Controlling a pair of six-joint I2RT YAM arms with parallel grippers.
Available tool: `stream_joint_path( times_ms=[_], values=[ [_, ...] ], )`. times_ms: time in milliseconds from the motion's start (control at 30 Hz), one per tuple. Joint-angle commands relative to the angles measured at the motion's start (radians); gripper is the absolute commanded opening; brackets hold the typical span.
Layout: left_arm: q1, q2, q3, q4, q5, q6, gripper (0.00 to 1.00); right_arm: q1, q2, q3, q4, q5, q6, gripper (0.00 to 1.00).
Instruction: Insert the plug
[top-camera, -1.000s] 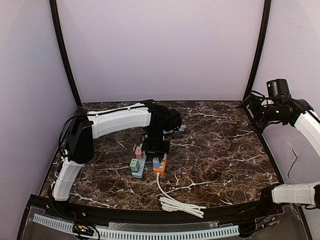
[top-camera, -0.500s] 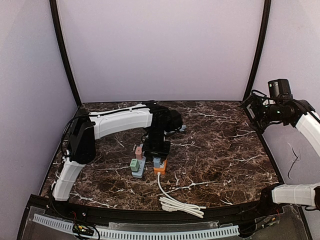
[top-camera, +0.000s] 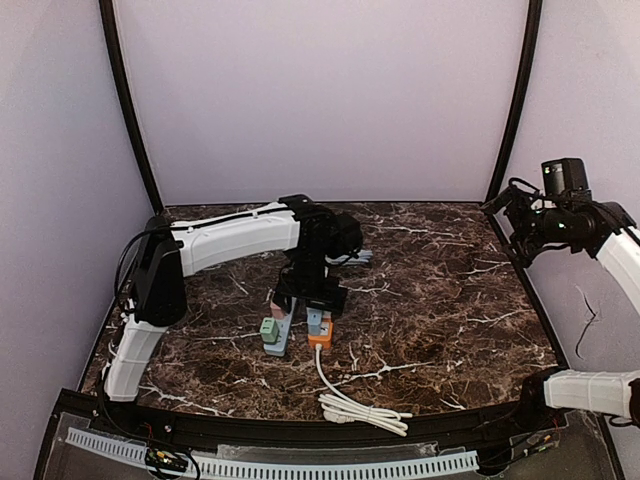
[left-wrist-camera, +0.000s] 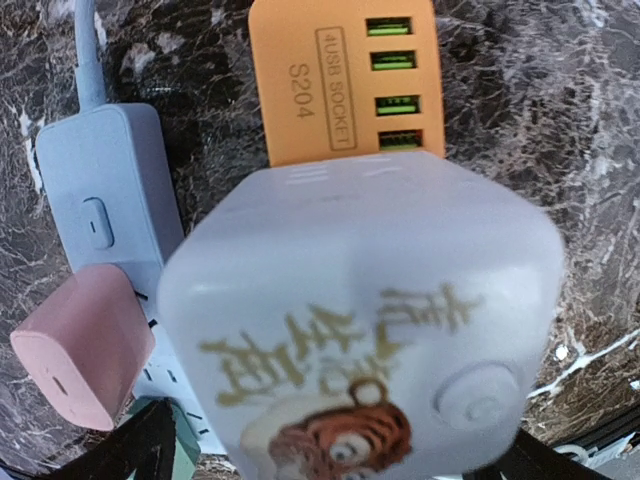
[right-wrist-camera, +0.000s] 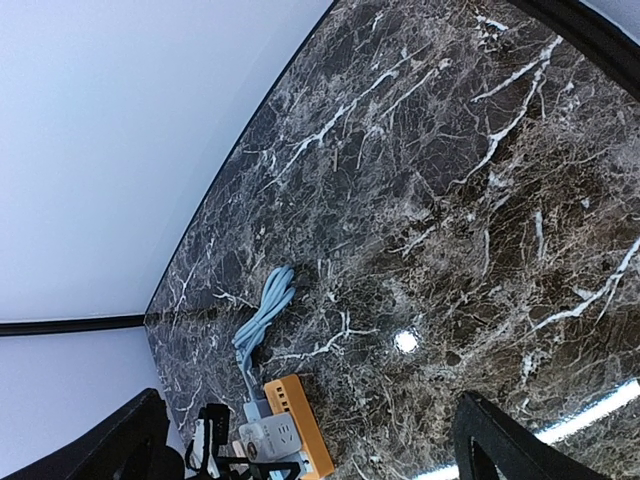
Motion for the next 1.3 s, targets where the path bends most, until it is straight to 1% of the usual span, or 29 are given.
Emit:
stream_joint_path(
  times_ms=[0,333,567,733,900,1000,1167,1233,1267],
  values=[
    [-0.004,-0.112,0.001,-0.002,0.01,0.02,0.99,-0.006,-0.026,0.003,-0.01,0.03,0.019,0.99],
    [-0.003,-0.204,0.015,0.029,0.009,0.05,0.99,-0.007,-0.035,0.007,-0.012,0.062,0.018,0.99],
    [0.003,-0.29,0.057,-0.005,-0.08,0.084,0.99,-0.006,-0.019,0.064,-0.006,0.1,-0.034,0.99],
    [0.018,-0.376,0.061,-0.027,-0.183,0.12,0.99,-0.007,-0.001,0.103,0.031,0.129,-0.132,0.99],
    [0.026,-0.445,0.059,-0.048,-0.284,0.172,0.99,-0.006,-0.012,0.087,0.104,0.156,-0.232,0.99],
    [0.031,-0.477,0.054,-0.061,-0.384,0.199,0.99,-0.006,-0.017,0.057,0.179,0.156,-0.313,0.98],
    [0.039,-0.566,-0.026,-0.025,-0.519,0.259,0.99,-0.006,-0.019,-0.008,0.306,0.16,-0.461,0.99],
    [0.048,-0.604,-0.084,0.003,-0.617,0.28,0.99,-0.006,-0.03,-0.074,0.371,0.16,-0.52,0.98],
    [0.051,-0.619,-0.108,0.019,-0.642,0.302,0.99,-0.007,-0.039,-0.108,0.414,0.163,-0.54,0.98]
  ],
)
